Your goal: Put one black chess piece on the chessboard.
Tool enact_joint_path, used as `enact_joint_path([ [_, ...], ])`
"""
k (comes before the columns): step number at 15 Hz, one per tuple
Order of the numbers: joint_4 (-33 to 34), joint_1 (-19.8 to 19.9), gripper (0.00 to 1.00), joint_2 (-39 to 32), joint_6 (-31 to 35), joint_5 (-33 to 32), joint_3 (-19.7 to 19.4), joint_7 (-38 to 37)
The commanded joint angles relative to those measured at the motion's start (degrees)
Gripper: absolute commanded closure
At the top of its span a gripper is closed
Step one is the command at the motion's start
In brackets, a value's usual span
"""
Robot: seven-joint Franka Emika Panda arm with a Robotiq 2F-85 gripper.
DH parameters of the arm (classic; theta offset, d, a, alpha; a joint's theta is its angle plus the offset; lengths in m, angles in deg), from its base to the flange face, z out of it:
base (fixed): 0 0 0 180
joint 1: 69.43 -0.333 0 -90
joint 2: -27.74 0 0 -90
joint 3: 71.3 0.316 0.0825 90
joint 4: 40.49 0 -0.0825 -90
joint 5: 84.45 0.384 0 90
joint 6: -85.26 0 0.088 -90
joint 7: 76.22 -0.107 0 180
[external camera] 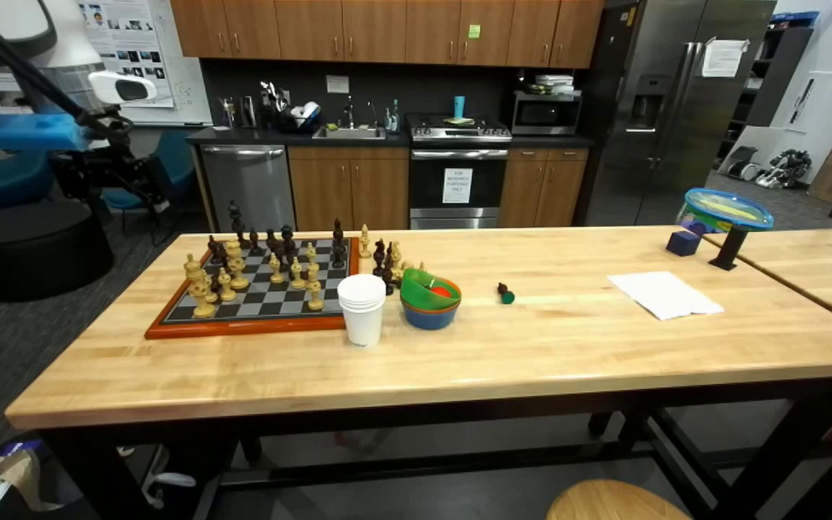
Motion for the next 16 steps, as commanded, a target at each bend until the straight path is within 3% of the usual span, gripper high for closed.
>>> enact_joint_path([
  [1, 0.13, -0.21, 0.0, -0.02, -0.17, -0.09, -0.17, -0.1],
  [4, 1.82, 0.23, 0.0, -1.88, -0.46, -0.73, -1.3, 1.92],
  [13, 21.43, 5.23, 0.0, -22.76, 2.18, 0.47, -15.63, 25.19],
  [14, 15.38, 5.37, 0.0, -16.74, 2.33, 0.04, -13.8, 21.94],
  [16, 19.26, 6.41, 0.0, -21.18, 2.54, 0.29, -14.84, 24.33],
])
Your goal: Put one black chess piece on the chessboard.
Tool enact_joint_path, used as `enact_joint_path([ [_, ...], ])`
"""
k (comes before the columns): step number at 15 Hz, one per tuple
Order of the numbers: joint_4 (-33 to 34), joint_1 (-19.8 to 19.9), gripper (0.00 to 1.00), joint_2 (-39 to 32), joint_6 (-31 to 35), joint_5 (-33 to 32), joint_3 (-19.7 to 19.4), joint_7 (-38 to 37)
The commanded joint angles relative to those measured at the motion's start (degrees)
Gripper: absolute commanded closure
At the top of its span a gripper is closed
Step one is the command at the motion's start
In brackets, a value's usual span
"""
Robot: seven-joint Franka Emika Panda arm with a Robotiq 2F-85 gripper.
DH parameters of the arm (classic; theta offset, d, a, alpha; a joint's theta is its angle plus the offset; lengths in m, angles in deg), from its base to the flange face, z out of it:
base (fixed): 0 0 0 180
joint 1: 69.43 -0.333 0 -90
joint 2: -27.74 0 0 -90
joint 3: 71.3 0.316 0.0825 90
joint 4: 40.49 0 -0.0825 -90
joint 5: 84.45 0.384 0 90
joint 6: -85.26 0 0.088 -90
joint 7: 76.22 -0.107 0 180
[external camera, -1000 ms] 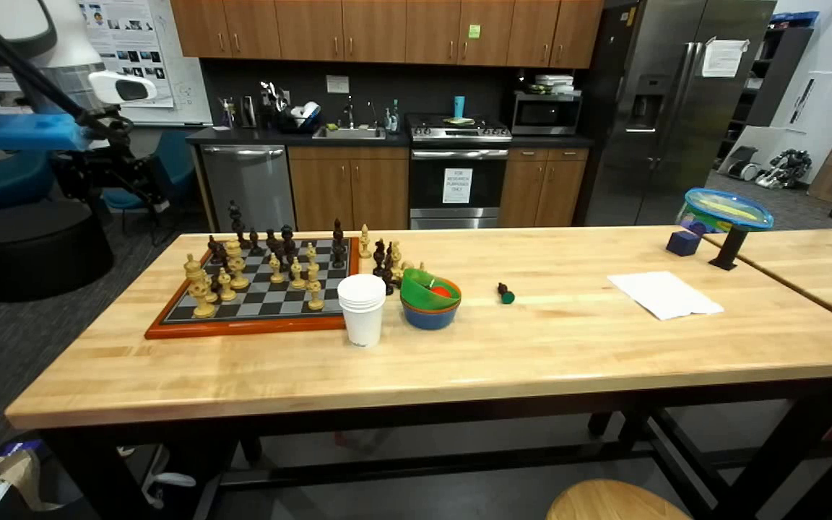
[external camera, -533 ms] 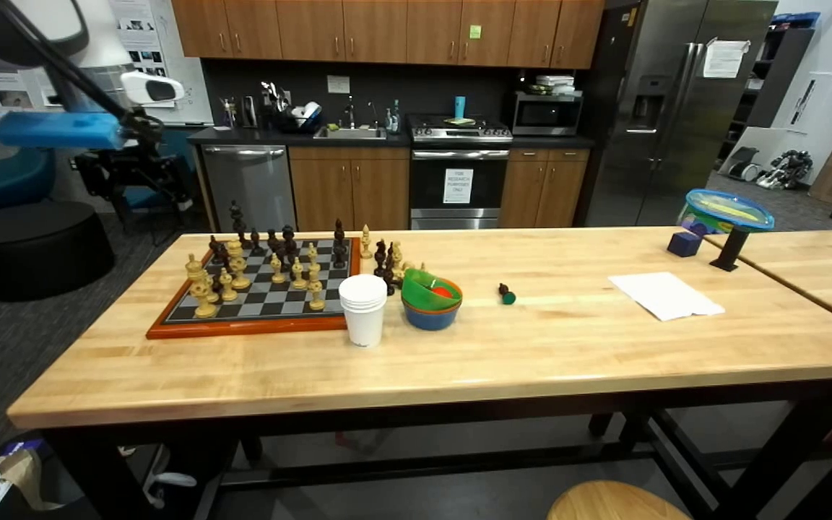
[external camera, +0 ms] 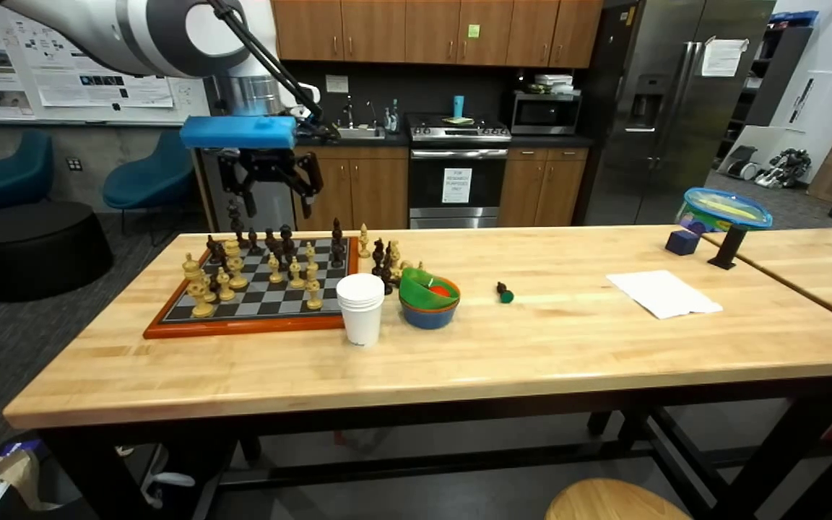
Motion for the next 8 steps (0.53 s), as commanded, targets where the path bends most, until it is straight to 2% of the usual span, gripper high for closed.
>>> enact_joint_path([
  [1, 1.12, 1.13, 0.0, -1.3, -0.17, 0.22, 0.89, 0.46],
  [4, 1.87, 0.92, 0.0, -2.12, -0.18, 0.22, 1.27, 0.5],
  [8, 9.34, 1.8, 0.0, -10.23, -1.32, 1.87, 0.61, 2.46],
])
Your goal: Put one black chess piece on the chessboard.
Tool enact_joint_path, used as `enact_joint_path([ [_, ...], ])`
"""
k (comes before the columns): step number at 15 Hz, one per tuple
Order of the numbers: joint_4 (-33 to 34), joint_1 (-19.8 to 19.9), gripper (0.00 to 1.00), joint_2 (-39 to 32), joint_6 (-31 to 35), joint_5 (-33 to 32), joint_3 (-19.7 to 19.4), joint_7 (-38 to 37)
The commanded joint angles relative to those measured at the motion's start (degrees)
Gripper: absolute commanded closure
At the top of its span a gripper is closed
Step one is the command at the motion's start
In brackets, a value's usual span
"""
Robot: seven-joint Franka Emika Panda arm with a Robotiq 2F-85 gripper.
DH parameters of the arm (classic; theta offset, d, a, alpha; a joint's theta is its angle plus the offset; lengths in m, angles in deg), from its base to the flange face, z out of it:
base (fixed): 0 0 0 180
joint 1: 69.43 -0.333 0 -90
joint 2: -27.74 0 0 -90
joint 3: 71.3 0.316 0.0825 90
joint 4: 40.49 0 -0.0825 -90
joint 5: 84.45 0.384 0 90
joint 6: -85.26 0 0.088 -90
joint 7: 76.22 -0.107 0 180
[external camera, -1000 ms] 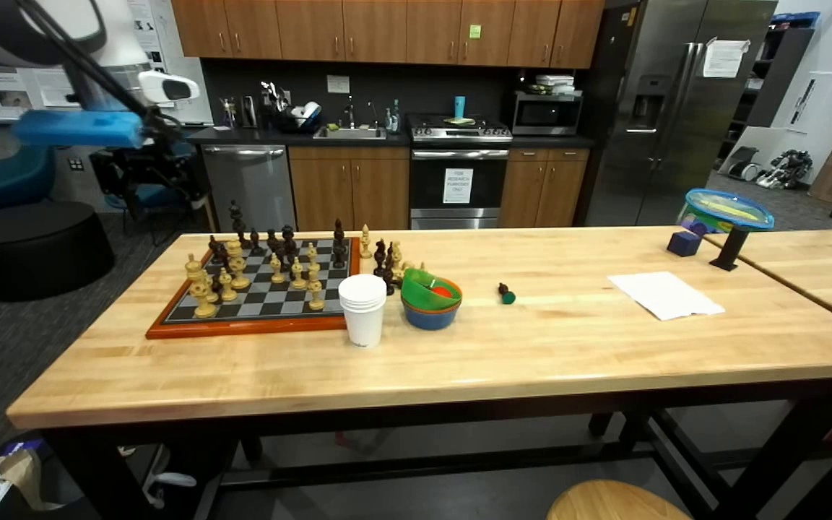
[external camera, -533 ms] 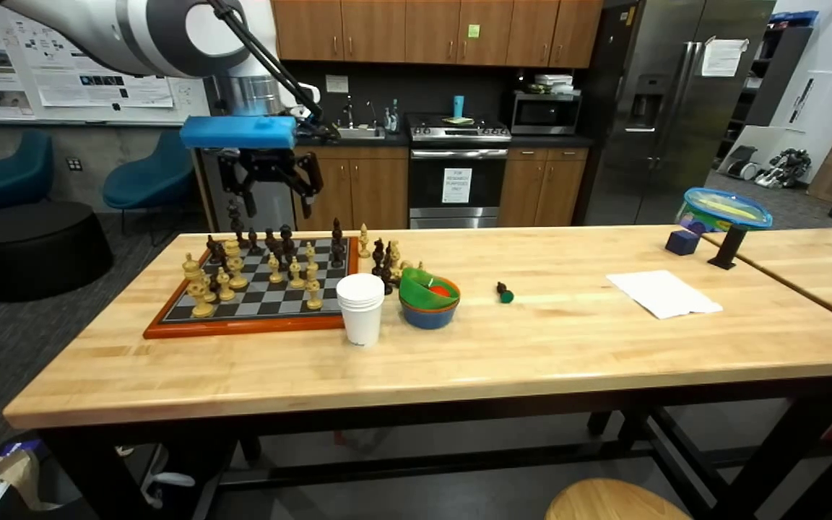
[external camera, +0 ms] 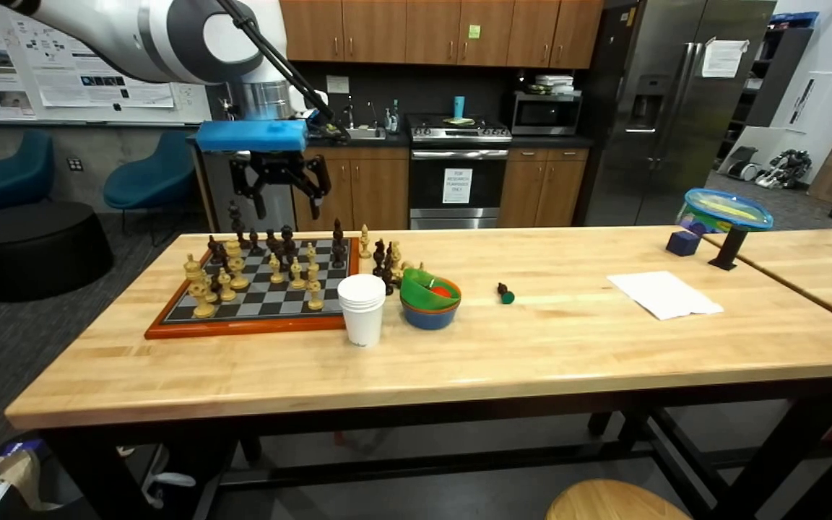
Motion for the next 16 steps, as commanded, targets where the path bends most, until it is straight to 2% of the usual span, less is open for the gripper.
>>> enact_joint_path([
  [1, 8.05, 1.68, 0.0, -8.37, -1.74, 2.31, 0.25, 2.57],
  [9, 24.76, 7.66, 0.0, -25.64, -6.5, 3.47, 1.97, 3.06],
  [16, 36.61, 12.55, 0.0, -35.7, -12.32, 3.0, 4.49, 3.45],
])
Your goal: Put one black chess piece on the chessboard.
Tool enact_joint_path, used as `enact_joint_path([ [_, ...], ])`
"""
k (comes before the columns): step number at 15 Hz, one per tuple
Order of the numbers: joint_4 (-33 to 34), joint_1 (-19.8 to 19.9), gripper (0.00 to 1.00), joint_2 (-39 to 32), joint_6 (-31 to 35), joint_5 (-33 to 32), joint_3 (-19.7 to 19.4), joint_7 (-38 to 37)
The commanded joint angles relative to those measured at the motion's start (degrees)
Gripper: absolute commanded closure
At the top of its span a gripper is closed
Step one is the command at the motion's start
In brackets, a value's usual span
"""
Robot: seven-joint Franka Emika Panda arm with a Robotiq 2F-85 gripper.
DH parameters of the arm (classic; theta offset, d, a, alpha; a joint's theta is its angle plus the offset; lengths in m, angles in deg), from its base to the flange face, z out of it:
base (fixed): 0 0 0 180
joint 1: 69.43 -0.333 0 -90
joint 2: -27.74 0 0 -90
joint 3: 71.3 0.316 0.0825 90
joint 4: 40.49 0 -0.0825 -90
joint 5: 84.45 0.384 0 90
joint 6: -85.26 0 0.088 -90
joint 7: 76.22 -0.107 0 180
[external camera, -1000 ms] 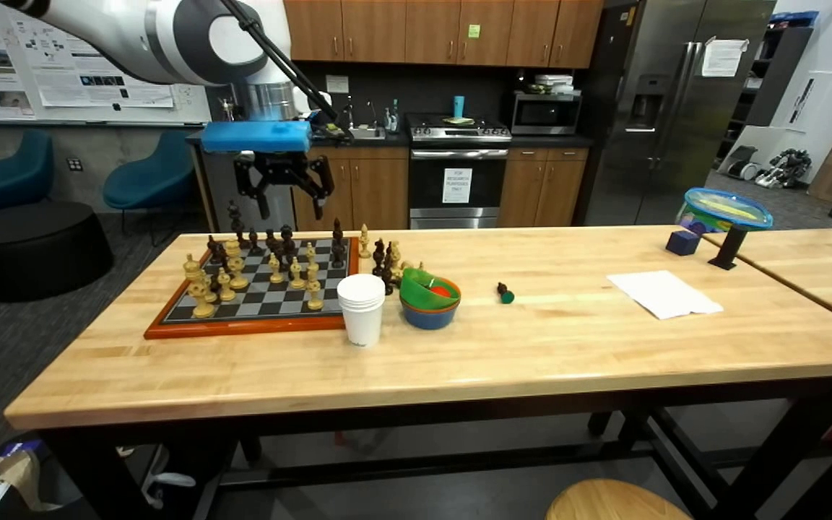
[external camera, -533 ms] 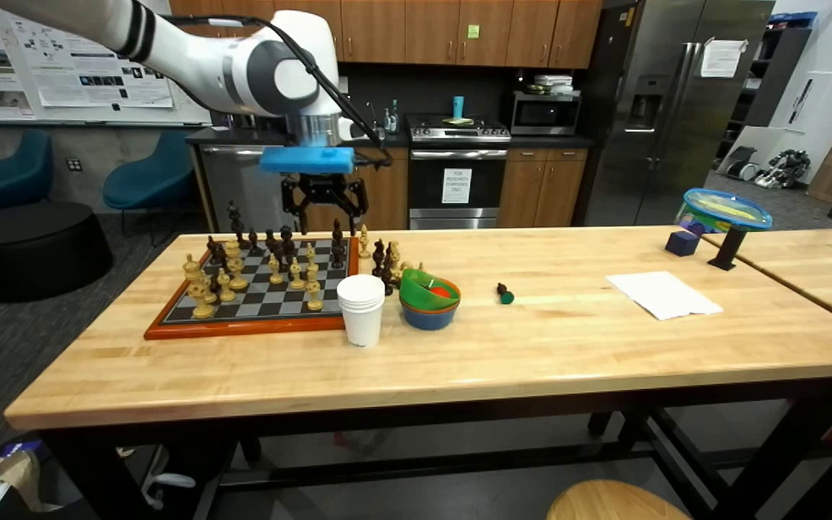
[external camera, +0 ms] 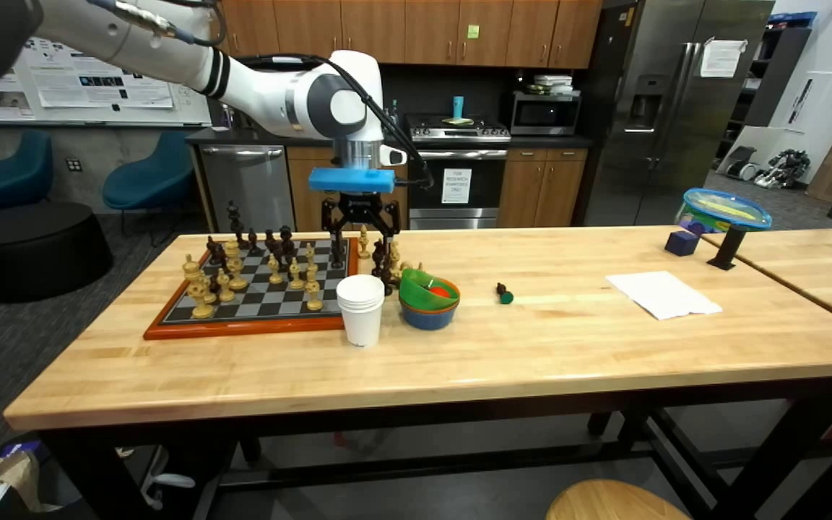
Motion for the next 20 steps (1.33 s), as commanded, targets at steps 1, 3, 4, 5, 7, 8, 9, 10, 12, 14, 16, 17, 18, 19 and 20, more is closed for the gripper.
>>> enact_joint_path([
  [1, 8.02, 2.83, 0.0, -5.23, -4.41, 0.28, 1.89, 0.96],
  [3, 10.82, 3.78, 0.0, -7.28, -5.55, 0.36, 2.5, 0.99],
  [4, 12.18, 4.18, 0.0, -8.24, -6.07, 0.31, 2.75, 0.96],
  [5, 13.45, 4.57, 0.0, -9.14, -6.55, 0.32, 3.0, 1.0],
  [7, 15.78, 5.35, 0.0, -10.86, -7.59, 0.6, 3.52, 1.16],
  [8, 16.69, 5.73, 0.0, -11.59, -7.94, 0.74, 3.83, 1.28],
  [9, 17.63, 5.98, 0.25, -12.22, -8.52, 0.64, 4.0, 1.29],
  [10, 18.37, 6.22, 0.26, -12.77, -8.78, 0.6, 4.22, 1.34],
  [12, 19.64, 6.65, 0.39, -13.63, -9.37, 0.58, 4.55, 1.5],
  [14, 20.81, 6.9, 0.55, -14.43, -9.77, 0.46, 4.81, 1.5],
  [16, 21.63, 6.96, 0.69, -14.88, -10.07, 0.21, 4.88, 1.61],
  [17, 21.57, 6.87, 0.78, -14.76, -9.94, 0.02, 4.88, 1.64],
  [18, 21.39, 6.86, 0.84, -14.54, -9.97, 0.04, 4.9, 1.66],
  [19, 20.39, 6.23, 0.94, -13.87, -9.42, 0.28, 4.21, 1.68],
  [20, 19.92, 6.1, 0.99, -13.39, -9.31, 0.18, 4.13, 1.48],
])
